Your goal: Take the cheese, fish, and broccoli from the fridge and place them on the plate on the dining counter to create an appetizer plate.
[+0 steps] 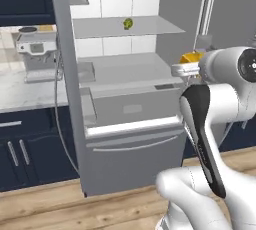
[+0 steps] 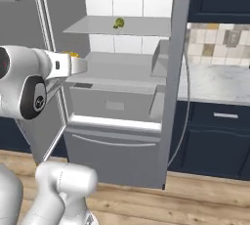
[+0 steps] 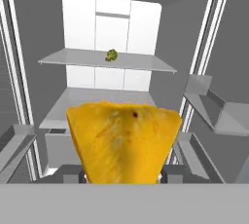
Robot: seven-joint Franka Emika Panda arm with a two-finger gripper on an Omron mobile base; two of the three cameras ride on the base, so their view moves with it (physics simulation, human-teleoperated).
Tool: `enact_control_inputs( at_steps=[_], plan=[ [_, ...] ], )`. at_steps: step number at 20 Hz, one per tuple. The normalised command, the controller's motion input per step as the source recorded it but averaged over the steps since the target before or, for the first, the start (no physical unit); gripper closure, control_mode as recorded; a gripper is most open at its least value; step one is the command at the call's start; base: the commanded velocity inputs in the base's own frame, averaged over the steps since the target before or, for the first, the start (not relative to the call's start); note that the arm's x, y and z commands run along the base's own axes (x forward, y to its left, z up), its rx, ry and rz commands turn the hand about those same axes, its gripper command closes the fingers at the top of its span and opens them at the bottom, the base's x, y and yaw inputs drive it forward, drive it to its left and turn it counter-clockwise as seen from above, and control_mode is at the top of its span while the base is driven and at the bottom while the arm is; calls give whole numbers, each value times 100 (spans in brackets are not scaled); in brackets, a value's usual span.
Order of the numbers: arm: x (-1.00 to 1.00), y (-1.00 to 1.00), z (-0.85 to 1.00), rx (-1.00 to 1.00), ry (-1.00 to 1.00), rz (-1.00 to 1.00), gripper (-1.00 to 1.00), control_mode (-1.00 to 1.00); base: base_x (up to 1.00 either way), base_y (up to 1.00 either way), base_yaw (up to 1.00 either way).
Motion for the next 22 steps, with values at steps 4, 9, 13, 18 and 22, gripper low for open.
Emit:
enact_control_inputs(
  at_steps=[4,9,13,18,22],
  plan=[
    [0,0,0,0,0,0,100,100,-100,0,0],
    [0,0,0,0,0,0,100,100,-100,-20,0],
    [0,0,0,0,0,0,100,100,-100,-35,0],
    [0,0,0,0,0,0,100,100,-100,-47,0],
    [0,0,0,0,0,0,100,100,-100,-54,0]
  ],
)
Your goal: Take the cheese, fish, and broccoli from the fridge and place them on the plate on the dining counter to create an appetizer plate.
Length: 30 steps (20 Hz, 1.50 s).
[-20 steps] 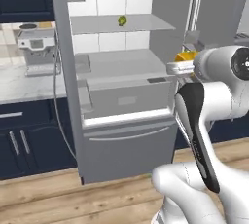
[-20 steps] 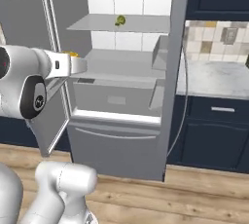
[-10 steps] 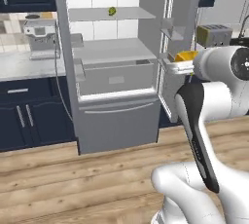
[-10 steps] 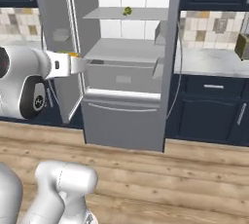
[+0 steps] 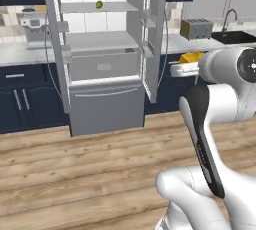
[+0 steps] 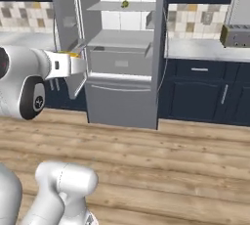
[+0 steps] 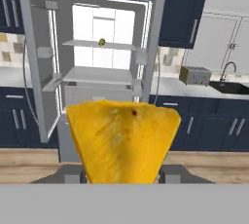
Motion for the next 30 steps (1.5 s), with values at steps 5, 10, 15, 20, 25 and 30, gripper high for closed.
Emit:
enact_control_inputs(
  at_steps=[5,10,15,20,25,30],
  plan=[
    [0,0,0,0,0,0,100,100,-100,-27,0],
    [0,0,0,0,0,0,100,100,-100,-4,0],
    [0,0,0,0,0,0,100,100,-100,0,0],
    [0,0,0,0,0,0,100,100,-100,-10,0],
    [0,0,0,0,0,0,100,100,-100,-28,0],
    [0,0,0,0,0,0,100,100,-100,-68,0]
  ],
)
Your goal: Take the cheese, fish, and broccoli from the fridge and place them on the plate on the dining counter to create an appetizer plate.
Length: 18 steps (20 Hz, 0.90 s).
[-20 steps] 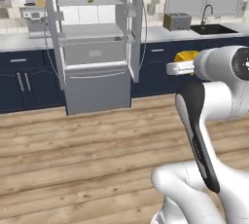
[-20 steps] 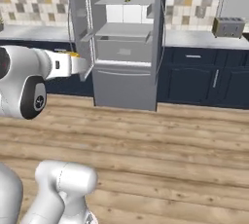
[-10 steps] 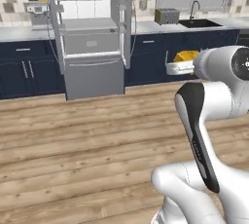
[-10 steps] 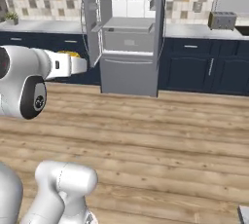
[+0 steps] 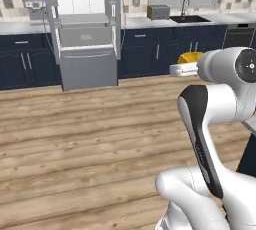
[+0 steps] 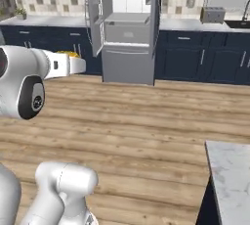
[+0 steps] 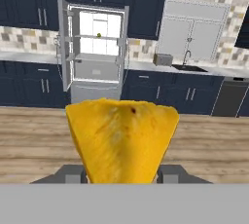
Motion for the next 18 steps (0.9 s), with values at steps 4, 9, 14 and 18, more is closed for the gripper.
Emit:
enact_control_inputs(
  at_steps=[4,9,14,18],
  plan=[
    [0,0,0,0,0,0,100,100,-100,-78,0],
    [0,0,0,0,0,0,100,100,-100,-53,0],
    [0,0,0,0,0,0,100,100,-100,-16,0],
    [0,0,0,0,0,0,100,100,-100,-7,0]
  ],
)
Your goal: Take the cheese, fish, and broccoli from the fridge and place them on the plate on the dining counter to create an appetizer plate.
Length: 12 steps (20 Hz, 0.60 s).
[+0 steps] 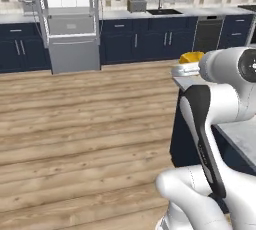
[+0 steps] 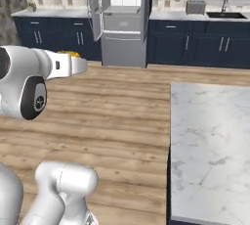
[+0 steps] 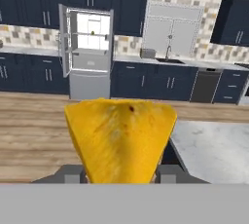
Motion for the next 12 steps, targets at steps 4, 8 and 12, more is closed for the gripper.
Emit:
enact_control_inputs(
  at_steps=[4,8,12],
  plan=[
    [0,0,0,0,0,0,100,100,-100,-18,0],
    [0,0,0,0,0,0,100,100,-100,-26,0],
    [0,0,0,0,0,0,100,100,-100,-55,0]
  ],
)
